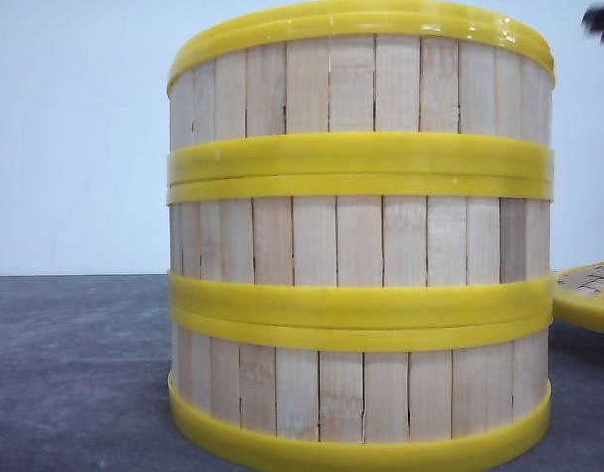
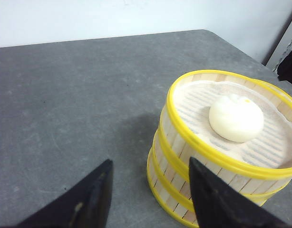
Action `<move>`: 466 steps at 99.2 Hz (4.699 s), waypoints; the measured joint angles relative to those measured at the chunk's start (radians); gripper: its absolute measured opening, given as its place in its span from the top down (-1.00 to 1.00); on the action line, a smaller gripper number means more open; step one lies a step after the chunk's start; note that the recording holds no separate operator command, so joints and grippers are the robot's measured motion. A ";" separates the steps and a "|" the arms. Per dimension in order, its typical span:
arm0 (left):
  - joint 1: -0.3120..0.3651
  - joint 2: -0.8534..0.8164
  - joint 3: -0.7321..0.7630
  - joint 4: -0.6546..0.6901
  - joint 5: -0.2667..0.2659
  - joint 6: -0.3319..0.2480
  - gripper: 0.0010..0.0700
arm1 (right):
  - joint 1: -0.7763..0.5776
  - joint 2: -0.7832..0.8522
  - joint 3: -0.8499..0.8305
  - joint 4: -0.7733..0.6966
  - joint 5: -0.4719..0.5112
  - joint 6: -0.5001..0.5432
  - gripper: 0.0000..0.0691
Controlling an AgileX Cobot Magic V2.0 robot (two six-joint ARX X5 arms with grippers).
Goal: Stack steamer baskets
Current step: 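Move the right gripper to the woven lid and grasp its center hub, then lift the lid with the right gripper and carry it over the stack, then lower the lid onto the top basket and open the right gripper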
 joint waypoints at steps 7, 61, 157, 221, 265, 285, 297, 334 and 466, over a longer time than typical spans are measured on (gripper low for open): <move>0.000 0.000 0.000 0.000 0.000 0.002 0.16 | 0.000 0.036 0.000 0.005 0.006 -0.001 0.03; 0.000 0.000 0.000 -0.012 0.000 0.002 0.16 | -0.039 0.218 0.000 -0.019 0.006 -0.004 0.28; 0.000 0.000 0.000 -0.015 0.000 0.004 0.16 | -0.108 0.254 0.000 0.029 -0.081 -0.031 0.65; 0.000 0.000 0.000 -0.015 0.000 0.007 0.16 | -0.108 0.169 0.089 -0.044 -0.120 -0.078 0.84; 0.000 0.000 0.000 -0.015 0.000 0.007 0.16 | -0.015 -0.056 0.382 -0.134 -0.463 -0.111 0.84; 0.000 0.000 0.000 -0.015 0.000 0.007 0.16 | 0.177 -0.061 0.389 -0.139 -0.494 -0.113 0.84; 0.000 0.000 0.000 -0.015 0.000 0.007 0.16 | 0.308 -0.043 0.388 -0.121 -0.430 -0.117 0.84; 0.000 0.000 0.000 -0.016 0.000 0.006 0.16 | 0.499 0.019 0.388 -0.114 -0.367 -0.117 0.84; 0.000 0.000 0.000 -0.029 0.000 0.006 0.16 | 0.613 0.170 0.388 -0.093 -0.326 -0.117 0.85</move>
